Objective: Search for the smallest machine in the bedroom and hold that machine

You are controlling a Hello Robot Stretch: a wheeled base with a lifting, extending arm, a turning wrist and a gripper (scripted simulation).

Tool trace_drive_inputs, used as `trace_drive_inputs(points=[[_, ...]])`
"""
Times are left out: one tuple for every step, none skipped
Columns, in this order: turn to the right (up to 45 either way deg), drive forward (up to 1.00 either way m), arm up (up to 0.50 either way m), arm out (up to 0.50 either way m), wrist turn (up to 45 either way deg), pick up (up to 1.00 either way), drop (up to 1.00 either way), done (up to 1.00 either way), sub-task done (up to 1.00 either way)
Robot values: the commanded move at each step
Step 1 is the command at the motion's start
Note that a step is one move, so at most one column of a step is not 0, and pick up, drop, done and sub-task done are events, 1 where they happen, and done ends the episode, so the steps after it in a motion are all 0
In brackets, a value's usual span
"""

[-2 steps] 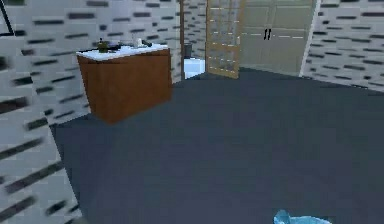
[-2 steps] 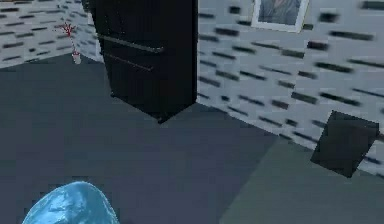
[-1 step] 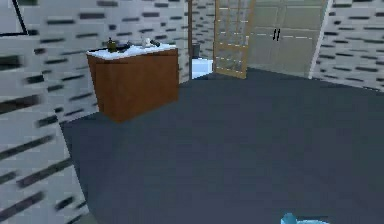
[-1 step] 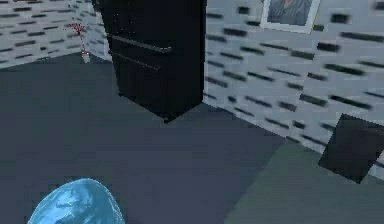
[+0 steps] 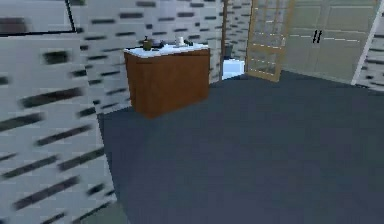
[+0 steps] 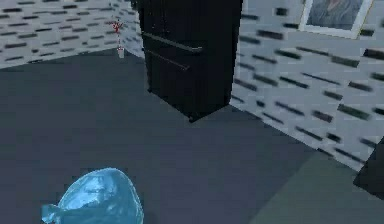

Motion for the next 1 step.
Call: trace_drive_inputs(points=[[0.0,0.35,0.0,0.0,0.0,0.0,0.0,0.0,0.0]])
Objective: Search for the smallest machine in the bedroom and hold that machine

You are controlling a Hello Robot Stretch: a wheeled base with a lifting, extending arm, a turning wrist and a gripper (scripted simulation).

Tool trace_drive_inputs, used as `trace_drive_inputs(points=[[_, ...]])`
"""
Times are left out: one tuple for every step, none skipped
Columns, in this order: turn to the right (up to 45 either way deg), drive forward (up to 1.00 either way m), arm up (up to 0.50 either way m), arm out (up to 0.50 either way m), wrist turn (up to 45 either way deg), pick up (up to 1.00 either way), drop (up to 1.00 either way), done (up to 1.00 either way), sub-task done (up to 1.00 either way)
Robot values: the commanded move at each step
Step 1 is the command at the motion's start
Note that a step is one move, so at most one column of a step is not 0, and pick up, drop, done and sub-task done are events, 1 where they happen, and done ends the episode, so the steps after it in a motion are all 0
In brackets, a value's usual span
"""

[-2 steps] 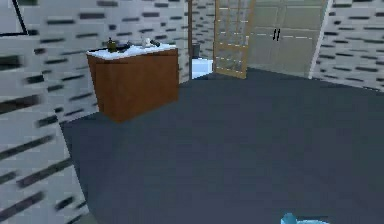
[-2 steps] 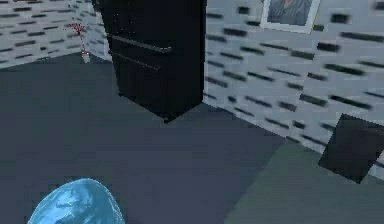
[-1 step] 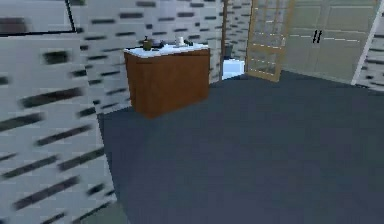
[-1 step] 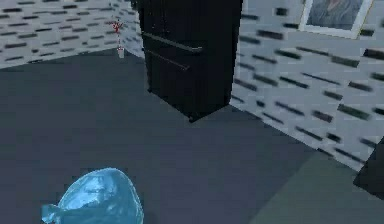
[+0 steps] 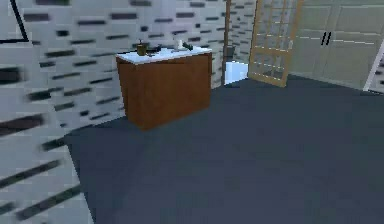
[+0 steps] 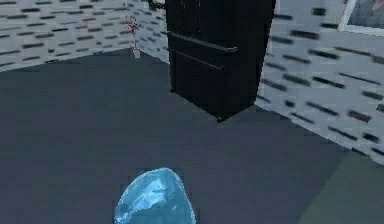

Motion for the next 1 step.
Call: trace_drive_inputs(points=[[9.0,0.0,0.0,0.0,0.0,0.0,0.0,0.0,0.0]])
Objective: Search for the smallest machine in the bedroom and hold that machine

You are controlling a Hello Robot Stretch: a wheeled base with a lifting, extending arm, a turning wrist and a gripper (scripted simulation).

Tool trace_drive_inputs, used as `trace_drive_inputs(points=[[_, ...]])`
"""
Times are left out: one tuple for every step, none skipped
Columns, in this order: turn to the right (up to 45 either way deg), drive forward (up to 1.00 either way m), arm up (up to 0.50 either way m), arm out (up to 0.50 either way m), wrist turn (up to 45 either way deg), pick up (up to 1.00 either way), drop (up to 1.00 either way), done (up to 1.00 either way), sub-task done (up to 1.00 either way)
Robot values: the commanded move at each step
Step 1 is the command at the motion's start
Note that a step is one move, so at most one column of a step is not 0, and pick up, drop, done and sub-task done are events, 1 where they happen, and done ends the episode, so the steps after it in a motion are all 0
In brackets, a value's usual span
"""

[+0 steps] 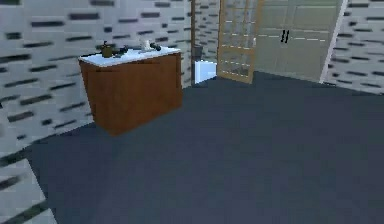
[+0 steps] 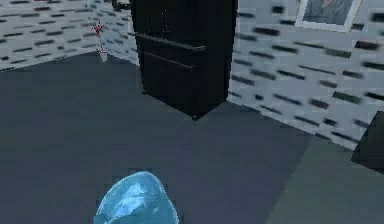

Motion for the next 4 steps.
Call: trace_drive_inputs(points=[[0.0,0.6,0.0,0.0,0.0,0.0,0.0,0.0,0.0],[9.0,0.0,0.0,0.0,0.0,0.0,0.0,0.0,0.0],[0.0,1.0,0.0,0.0,0.0,0.0,0.0,0.0,0.0],[0.0,1.0,0.0,0.0,0.0,0.0,0.0,0.0,0.0]])
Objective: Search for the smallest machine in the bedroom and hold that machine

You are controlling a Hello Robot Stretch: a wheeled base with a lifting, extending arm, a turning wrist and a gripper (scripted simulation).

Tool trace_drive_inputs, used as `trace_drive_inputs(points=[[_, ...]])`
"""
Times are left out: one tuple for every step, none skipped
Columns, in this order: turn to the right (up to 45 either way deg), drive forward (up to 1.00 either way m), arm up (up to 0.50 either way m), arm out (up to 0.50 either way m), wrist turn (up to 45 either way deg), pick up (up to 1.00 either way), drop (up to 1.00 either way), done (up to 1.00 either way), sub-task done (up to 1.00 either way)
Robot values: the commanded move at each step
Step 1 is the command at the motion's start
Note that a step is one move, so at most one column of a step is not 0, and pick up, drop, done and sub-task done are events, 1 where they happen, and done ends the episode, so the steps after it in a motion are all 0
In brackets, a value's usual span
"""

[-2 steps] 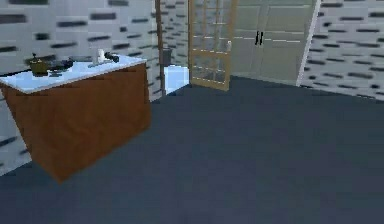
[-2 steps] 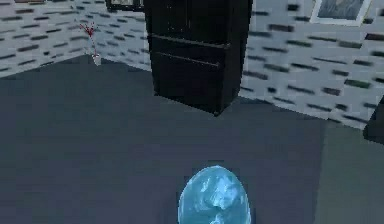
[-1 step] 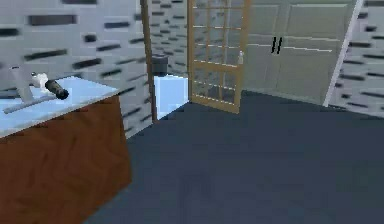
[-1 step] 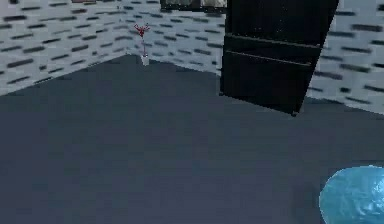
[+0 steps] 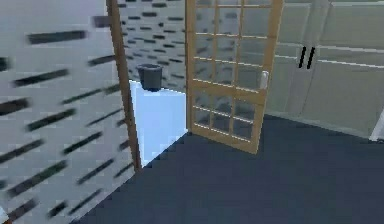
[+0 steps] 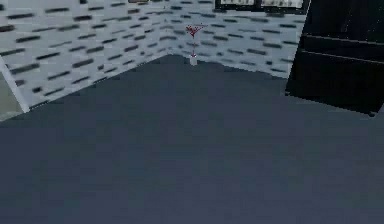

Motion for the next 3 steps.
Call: trace_drive_inputs(points=[[3.0,0.0,0.0,0.0,0.0,0.0,0.0,0.0,0.0],[12.0,0.0,0.0,0.0,0.0,0.0,0.0,0.0,0.0],[0.0,0.4,0.0,0.0,0.0,0.0,0.0,0.0,0.0]])
